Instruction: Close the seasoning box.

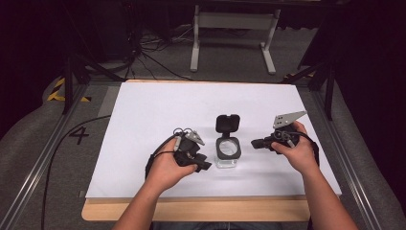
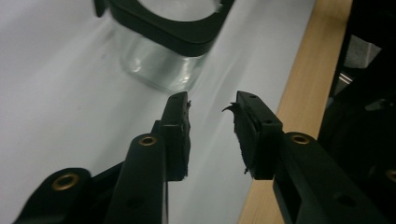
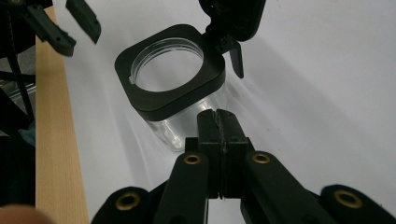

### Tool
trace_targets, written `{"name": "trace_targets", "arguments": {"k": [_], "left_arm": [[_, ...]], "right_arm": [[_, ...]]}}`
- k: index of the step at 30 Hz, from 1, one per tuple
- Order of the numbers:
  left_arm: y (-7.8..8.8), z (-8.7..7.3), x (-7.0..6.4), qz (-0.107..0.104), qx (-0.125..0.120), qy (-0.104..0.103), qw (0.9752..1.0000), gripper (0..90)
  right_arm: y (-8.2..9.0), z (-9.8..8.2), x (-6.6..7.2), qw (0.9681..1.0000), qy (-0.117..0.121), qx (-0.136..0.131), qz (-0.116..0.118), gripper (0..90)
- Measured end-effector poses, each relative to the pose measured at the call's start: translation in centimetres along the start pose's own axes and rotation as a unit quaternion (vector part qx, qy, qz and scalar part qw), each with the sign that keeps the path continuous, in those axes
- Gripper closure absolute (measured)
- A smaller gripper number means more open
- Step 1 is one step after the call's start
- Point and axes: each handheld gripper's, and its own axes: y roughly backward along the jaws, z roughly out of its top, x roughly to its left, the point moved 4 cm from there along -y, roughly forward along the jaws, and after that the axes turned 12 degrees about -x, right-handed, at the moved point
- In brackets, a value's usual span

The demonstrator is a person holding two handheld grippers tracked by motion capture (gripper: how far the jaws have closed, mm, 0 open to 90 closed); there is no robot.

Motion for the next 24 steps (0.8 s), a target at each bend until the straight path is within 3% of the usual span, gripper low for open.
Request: {"name": "trace_targets", "arguments": {"k": [5, 10, 18, 19, 22, 24], "left_arm": [[-2.3, -0.1, -1.0, -0.033, 0.013, -0.012, 0.9993, 77.0], [-4.4, -0.3, -0.9, -0.05, -0.013, -0.01, 0.9986, 85.5], [-5.9, -0.6, -0.8, -0.026, -0.062, -0.011, 0.9977, 89.6], [-5.9, -0.6, -0.7, -0.024, -0.06, -0.01, 0.9979, 89.7], [-6.2, -0.5, -0.7, -0.015, -0.087, -0.004, 0.9961, 89.7], [-6.2, -0.5, -0.6, -0.012, -0.087, -0.002, 0.9961, 89.5]], "right_arm": [[-0.5, 0.5, 0.0, 0.9999, 0.011, 0.007, 0.003, 90.0], [-0.3, 2.0, -0.1, 0.9999, 0.013, -0.006, 0.008, 90.0], [-1.1, 2.7, -1.0, 0.9996, 0.025, 0.016, -0.006, 90.0], [-1.2, 2.7, -1.1, 0.9995, 0.026, 0.015, -0.005, 90.0], [-1.2, 3.2, -1.3, 0.9995, 0.027, 0.013, -0.008, 90.0], [-1.1, 3.7, -1.4, 0.9995, 0.028, 0.01, -0.011, 90.0]]}}
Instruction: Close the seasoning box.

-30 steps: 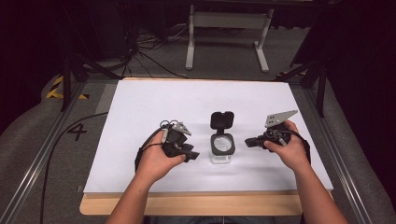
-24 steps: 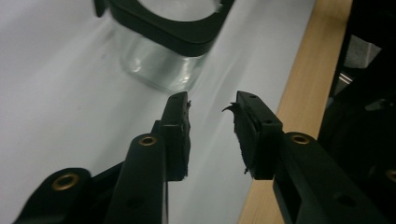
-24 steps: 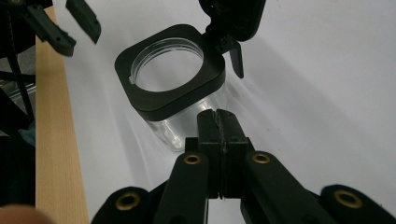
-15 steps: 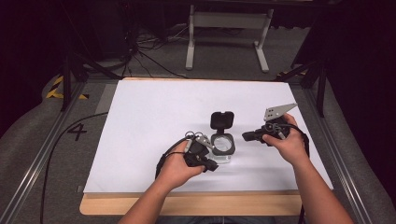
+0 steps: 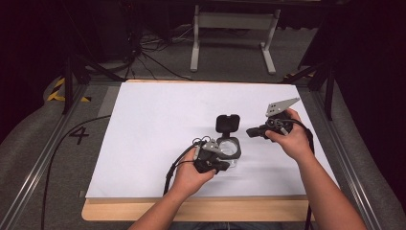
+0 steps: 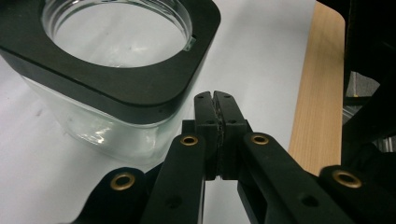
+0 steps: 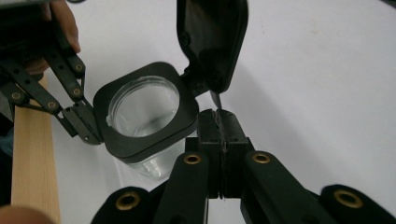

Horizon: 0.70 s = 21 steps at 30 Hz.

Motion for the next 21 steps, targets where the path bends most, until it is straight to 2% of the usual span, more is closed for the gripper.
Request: {"name": "trace_targets", "arguments": {"k": [2, 3, 4, 7, 11, 16, 17, 20, 21], "left_arm": [[0.0, 0.0, 0.2, 0.001, -0.003, 0.0, 1.0, 89.3], [0.1, 0.0, 0.2, -0.001, 0.003, -0.001, 1.0, 89.4], [0.0, 0.0, 0.2, -0.001, -0.009, 0.004, 1.0, 89.4], [0.0, 0.0, 0.1, -0.001, -0.002, 0.002, 1.0, 89.4], [-0.1, 0.0, 0.1, 0.001, -0.007, 0.005, 1.0, 88.8], [0.1, 0.1, 0.1, -0.001, -0.001, 0.003, 1.0, 88.7], [0.0, 0.1, 0.1, 0.0, -0.008, 0.005, 1.0, 88.6], [0.0, 0.1, 0.1, -0.001, -0.007, 0.003, 1.0, 88.5], [0.1, 0.1, 0.1, -0.007, 0.002, 0.005, 1.0, 88.4]], "right_arm": [[0.1, 0.7, -0.2, 1.0, 0.002, -0.002, -0.004, 90.0], [0.2, 1.1, -0.3, 1.0, 0.005, -0.004, -0.005, 90.0], [0.3, 1.5, -0.3, 0.9999, 0.008, -0.007, -0.006, 90.0], [0.4, 3.2, -0.3, 0.9997, 0.018, -0.011, -0.008, 90.0], [0.2, 5.1, -0.5, 0.9995, 0.026, -0.016, -0.006, 90.0], [-0.6, 7.2, -0.7, 0.9994, 0.033, -0.012, -0.001, 90.0], [-0.7, 7.5, -0.8, 0.9993, 0.035, -0.012, 0.0, 90.0], [-1.3, 8.2, -1.1, 0.9995, 0.031, -0.009, 0.003, 90.0], [-1.6, 8.3, -1.2, 0.9995, 0.03, -0.006, 0.003, 90.0]]}}
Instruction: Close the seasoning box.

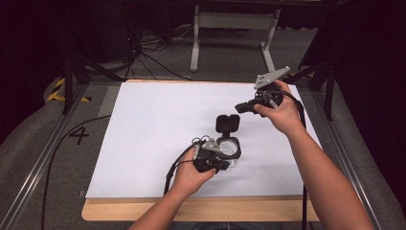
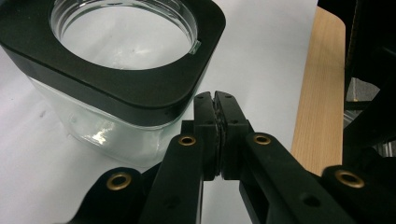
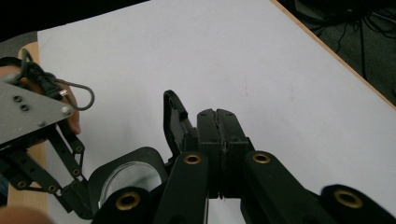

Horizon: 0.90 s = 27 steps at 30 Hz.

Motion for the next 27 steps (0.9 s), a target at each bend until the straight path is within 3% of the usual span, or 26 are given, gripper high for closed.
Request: {"name": "trace_targets", "arguments": {"k": [10, 27], "left_arm": [[-0.1, 0.1, 0.0, 0.005, -0.011, 0.0, 0.9999, 89.3], [-0.4, 0.2, -0.1, 0.006, -0.01, -0.003, 0.9999, 89.6]], "right_arm": [[-1.7, -0.5, -0.7, 0.9997, -0.012, 0.021, 0.005, 90.0], [-1.2, -1.1, 0.6, 0.9997, 0.002, 0.017, 0.018, 90.0]]}}
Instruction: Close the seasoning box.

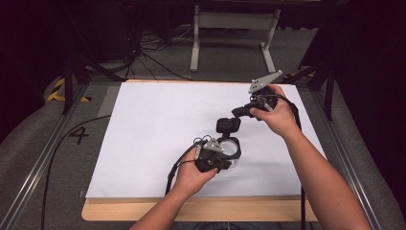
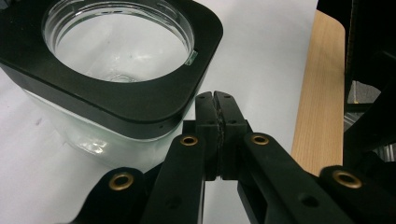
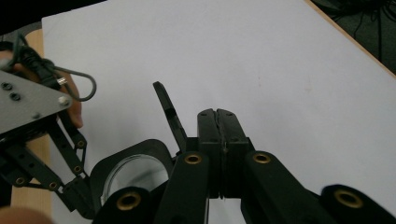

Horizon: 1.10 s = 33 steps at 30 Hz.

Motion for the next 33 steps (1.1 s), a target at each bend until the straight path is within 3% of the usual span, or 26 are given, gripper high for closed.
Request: {"name": "trace_targets", "arguments": {"k": [7, 15, 33], "left_arm": [[-0.1, -0.1, 0.0, 0.002, 0.011, -0.003, 0.9999, 89.3], [-0.1, -0.2, 0.0, 0.003, 0.006, -0.001, 1.0, 89.0], [0.2, -0.1, 0.1, 0.012, 0.007, -0.003, 0.9999, 89.5]], "right_arm": [[0.0, -0.7, 1.8, 0.9997, 0.01, 0.003, 0.022, 90.0], [-0.1, -2.0, 3.3, 0.9991, 0.012, 0.008, 0.041, 90.0], [-1.5, -4.8, 5.2, 0.9967, 0.012, 0.045, 0.066, 90.0]]}}
